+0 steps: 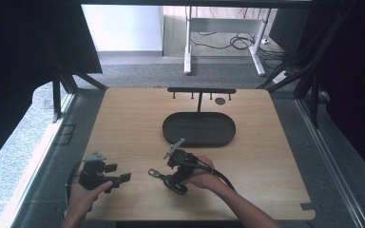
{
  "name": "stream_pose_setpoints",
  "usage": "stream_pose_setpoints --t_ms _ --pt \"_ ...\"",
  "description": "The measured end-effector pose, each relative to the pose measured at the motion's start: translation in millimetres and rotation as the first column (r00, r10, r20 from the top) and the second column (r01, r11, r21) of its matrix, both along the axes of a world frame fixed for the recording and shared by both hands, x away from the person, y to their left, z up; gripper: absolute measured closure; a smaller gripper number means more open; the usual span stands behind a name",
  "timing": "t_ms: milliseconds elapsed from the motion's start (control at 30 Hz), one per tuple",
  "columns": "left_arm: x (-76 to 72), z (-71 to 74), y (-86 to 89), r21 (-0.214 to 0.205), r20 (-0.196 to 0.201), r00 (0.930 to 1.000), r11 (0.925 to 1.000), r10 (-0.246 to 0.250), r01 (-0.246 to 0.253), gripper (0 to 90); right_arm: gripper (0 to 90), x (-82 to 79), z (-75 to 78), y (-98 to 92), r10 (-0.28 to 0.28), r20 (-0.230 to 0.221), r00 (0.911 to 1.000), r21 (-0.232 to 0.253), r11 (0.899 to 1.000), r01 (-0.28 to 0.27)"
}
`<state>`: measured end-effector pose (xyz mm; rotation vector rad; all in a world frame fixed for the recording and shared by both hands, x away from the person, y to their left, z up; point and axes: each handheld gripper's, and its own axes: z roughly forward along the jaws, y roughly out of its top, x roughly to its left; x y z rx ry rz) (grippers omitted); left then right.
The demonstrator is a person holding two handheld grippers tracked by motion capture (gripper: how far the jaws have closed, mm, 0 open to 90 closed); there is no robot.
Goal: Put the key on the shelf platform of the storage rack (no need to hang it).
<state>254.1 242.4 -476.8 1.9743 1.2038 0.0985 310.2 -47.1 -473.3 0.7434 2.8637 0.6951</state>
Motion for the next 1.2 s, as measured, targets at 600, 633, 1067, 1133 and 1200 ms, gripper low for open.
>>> stream_pose_setpoints --t_ms 600,633,1067,1133,1200 --pt "-0.1 0.3 0.3 -0.002 0.0 1.0 1.0 0.002 -0.002 22.9 40.2 -8.4 -28.2 16.9 0.051 -0.067 0.9964 -0.105 0.993 -0.058" --pt "-0.1 0.3 0.5 -0.002 0.0 1.0 1.0 0.002 -0.002 22.9 40.8 -8.9 -28.9 17.3 0.051 -0.067 0.9965 -0.116 0.992 -0.058" --pt "-0.3 0.6 -0.5 0.0 0.001 1.0 1.0 0.0 0.0 22.9 48.4 -8.7 -33.9 18.4 0.043 -0.072 0.9965 -0.141 0.989 -0.053" --pt "-0.6 0.8 -0.8 -0.003 0.003 1.0 1.0 0.001 -0.001 22.9 48.8 -8.4 -33.7 18.3 0.041 -0.071 0.9966 -0.142 0.989 -0.051" --pt "-0.6 1.0 -0.5 -0.003 0.005 1.0 1.0 0.003 -0.003 22.9 48.9 -8.0 -33.6 18.1 0.047 -0.072 0.9963 -0.142 0.988 -0.057"
